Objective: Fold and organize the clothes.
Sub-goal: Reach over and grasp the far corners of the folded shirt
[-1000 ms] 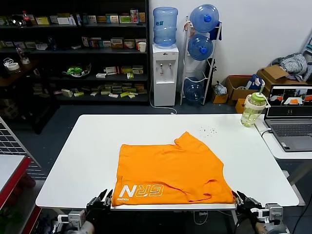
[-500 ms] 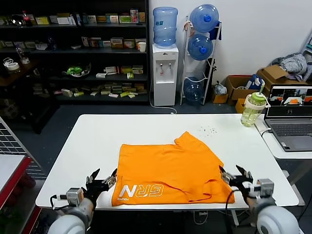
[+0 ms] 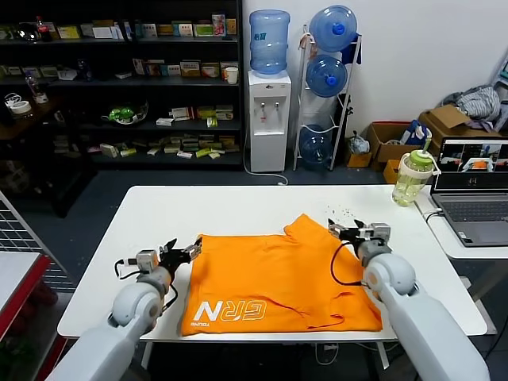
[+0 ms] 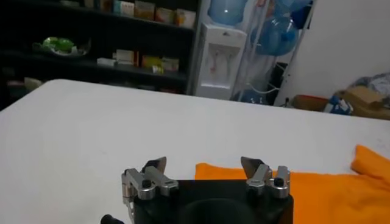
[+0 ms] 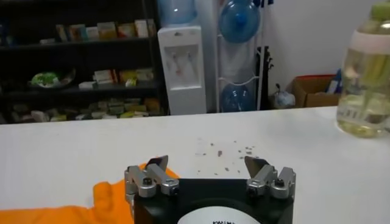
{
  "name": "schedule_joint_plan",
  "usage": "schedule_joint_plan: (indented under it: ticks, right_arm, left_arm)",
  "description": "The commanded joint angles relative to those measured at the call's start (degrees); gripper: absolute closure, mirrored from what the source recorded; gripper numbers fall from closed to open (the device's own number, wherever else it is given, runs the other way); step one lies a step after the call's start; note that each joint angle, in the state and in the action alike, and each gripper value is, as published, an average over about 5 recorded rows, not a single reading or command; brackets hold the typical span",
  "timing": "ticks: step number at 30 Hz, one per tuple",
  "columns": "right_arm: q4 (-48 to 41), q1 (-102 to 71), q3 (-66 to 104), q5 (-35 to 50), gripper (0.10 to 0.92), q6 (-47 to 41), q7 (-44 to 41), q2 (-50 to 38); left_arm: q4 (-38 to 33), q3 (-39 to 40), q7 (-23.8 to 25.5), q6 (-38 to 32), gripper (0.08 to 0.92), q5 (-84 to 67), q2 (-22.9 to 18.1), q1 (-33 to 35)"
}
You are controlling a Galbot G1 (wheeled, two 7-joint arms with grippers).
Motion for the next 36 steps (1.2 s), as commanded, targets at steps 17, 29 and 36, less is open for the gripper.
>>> schedule_joint_plan:
  ticks: [17,29,36]
  right_arm:
    - [-17.2,12.0,-7.9,-1.1,0.203,-3.5,-4.8,6.2]
    - [-17.5,11.1,-7.6,0.1,0.215,-5.0,-5.9,5.8]
    - [-17.4,10.8,-7.5,1.1,0.376,-6.6,-6.4,5.7]
  left_arm:
    - [17.1,8.4,1.5,2.7,0.177,-0.6,-3.5,-13.4]
    - [16.7,8.9,1.1,3.1,0.177,-0.5,-3.4,-13.2]
    - [14.7,9.5,0.7,3.9,0.264,-1.2,-3.0,-12.2]
